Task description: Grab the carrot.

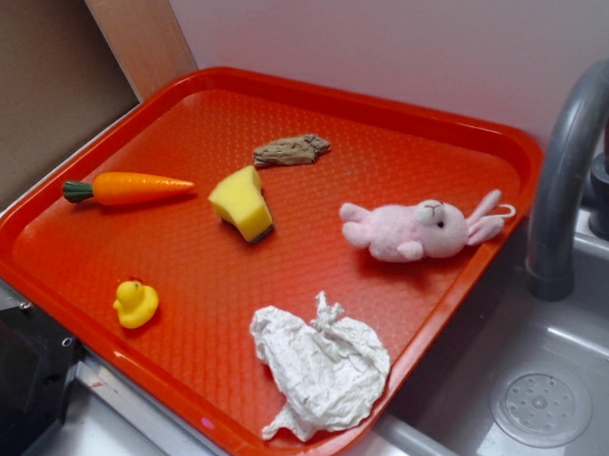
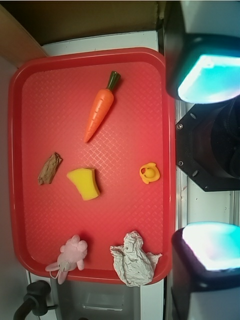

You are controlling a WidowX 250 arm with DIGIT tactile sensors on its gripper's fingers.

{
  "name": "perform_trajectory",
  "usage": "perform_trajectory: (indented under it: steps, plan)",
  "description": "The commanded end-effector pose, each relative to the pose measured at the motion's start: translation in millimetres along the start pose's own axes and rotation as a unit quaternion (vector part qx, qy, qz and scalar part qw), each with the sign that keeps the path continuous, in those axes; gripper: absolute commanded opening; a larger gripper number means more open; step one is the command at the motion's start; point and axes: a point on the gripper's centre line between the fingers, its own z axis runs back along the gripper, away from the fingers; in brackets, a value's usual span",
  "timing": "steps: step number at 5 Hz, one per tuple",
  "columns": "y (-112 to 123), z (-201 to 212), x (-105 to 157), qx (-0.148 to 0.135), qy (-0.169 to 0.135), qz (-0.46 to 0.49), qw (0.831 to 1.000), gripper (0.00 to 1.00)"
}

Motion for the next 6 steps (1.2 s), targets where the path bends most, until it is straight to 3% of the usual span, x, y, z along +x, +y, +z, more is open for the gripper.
perform_trajectory:
  steps: [1,2,3,4,5,6]
  plan:
    - [0.0,0.0,0.0,0.000,0.000,0.000,1.000,1.00]
    - [18.9,-6.1,36.4,0.058,-0.043,-0.105,0.992,1.00]
    - [41.2,-15.3,59.7,0.057,-0.036,-0.169,0.983,1.00]
    - [68.4,-37.5,76.0,0.068,-0.003,-0.268,0.961,1.00]
    - [78.1,-67.5,79.4,0.101,0.062,-0.396,0.910,1.00]
    - [74.2,-118.9,85.2,0.114,0.123,-0.506,0.846,1.00]
